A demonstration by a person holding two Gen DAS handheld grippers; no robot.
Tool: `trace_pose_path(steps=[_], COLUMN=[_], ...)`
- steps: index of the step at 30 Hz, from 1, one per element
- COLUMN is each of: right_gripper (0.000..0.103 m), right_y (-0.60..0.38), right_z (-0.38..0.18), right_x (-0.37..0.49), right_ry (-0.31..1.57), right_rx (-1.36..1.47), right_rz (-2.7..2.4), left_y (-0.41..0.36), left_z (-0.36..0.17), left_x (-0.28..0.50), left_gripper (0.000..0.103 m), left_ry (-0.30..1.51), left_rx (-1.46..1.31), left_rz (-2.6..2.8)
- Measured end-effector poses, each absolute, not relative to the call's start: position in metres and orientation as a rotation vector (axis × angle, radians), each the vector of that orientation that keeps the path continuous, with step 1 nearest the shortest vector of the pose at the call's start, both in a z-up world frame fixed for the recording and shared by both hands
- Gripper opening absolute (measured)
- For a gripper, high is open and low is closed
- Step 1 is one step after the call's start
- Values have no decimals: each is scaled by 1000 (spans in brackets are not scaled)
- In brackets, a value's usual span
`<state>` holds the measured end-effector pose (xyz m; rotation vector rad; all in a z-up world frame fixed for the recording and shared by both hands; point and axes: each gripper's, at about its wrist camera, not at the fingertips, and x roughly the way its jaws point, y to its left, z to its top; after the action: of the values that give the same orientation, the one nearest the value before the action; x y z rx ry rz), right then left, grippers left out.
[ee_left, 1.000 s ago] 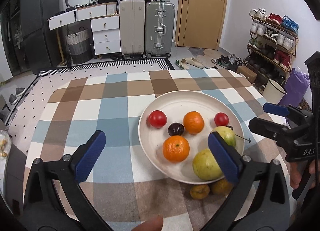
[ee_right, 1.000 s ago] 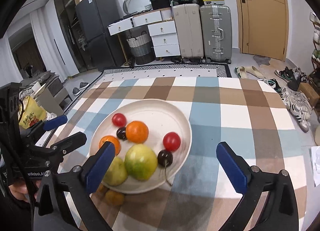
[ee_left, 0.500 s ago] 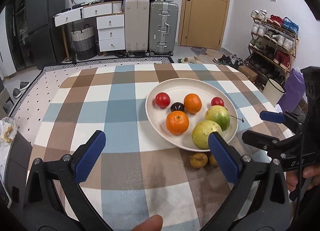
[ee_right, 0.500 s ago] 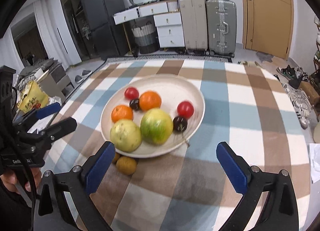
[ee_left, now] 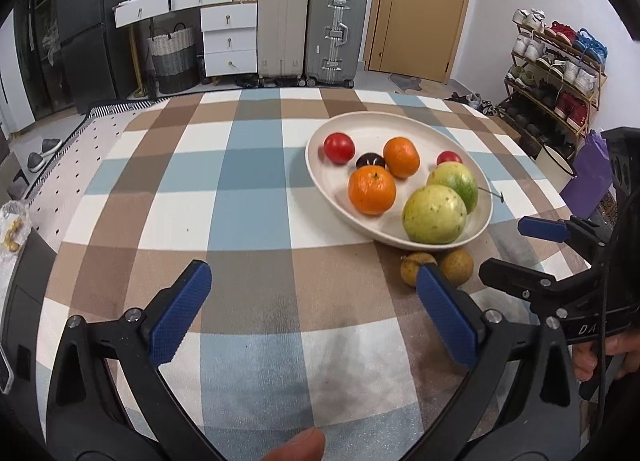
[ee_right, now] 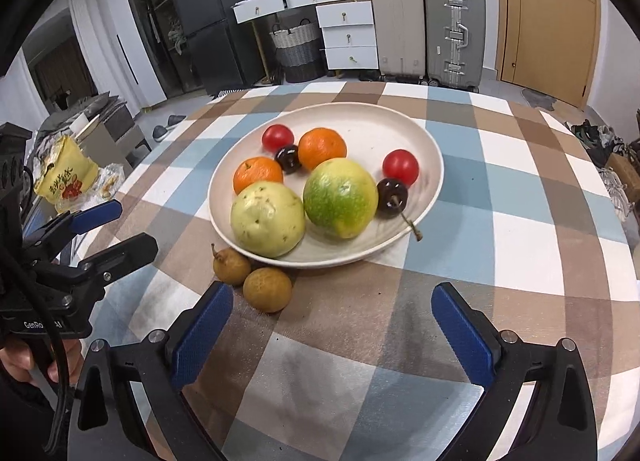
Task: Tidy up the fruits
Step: 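Withdraw both open tools toward the two brown fruits, then grasp the round brown fruit with the right tool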
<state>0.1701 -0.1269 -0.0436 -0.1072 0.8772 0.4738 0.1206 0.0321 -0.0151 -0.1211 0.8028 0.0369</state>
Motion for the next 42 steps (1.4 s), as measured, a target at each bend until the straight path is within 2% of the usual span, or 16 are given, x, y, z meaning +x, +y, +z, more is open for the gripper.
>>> trace_pose_path(steps=[12, 20, 27, 35, 42], right_gripper=[100, 77, 64, 30, 30], right_y=[-109, -101, -94, -94, -97], right_z=[-58, -61, -62, -61, -61], right_x=[171, 172, 168, 162, 161], right_ry=[899, 899, 884, 871, 868], right_rx=[-167, -188, -199, -176, -157], right_rz=[483, 495, 519, 583, 602], left_y=[35, 35, 35, 31, 25], left_z=[-32, -38, -40, -42, -43], left_x=[127, 132, 134, 137, 139], left_gripper=[102, 102, 102, 102, 102], left_ry=[836, 857, 863, 869, 877], left_rx=[-127, -127, -128, -133, -124], left_rz=[44, 47, 46, 42, 36])
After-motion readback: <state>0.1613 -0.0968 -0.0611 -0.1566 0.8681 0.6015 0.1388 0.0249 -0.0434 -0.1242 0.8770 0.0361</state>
